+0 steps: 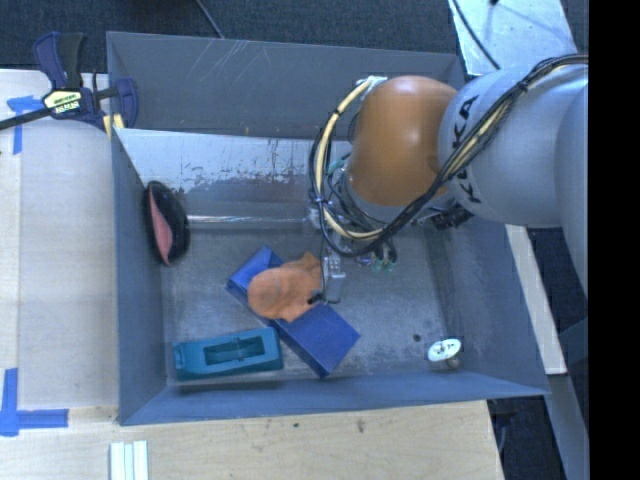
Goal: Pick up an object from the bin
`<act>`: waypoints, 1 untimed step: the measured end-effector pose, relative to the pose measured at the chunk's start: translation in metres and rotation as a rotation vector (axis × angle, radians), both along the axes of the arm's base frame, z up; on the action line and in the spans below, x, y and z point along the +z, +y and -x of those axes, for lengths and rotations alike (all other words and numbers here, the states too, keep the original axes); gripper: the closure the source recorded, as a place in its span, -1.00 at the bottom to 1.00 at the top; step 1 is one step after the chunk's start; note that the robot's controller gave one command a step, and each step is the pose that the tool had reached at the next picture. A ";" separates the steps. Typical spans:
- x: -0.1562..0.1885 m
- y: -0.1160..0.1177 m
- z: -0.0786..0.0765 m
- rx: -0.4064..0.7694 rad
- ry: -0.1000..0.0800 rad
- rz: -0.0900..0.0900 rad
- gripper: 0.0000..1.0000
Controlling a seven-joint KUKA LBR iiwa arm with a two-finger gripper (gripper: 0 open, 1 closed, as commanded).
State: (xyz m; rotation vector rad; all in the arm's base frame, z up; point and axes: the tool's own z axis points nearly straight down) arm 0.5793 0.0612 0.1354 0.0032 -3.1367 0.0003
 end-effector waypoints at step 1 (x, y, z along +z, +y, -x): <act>0.005 0.000 -0.002 -0.001 -0.008 -0.001 -1.00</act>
Offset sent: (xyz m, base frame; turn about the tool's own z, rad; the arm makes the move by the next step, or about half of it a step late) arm -0.0124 0.0041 -0.0654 -0.1382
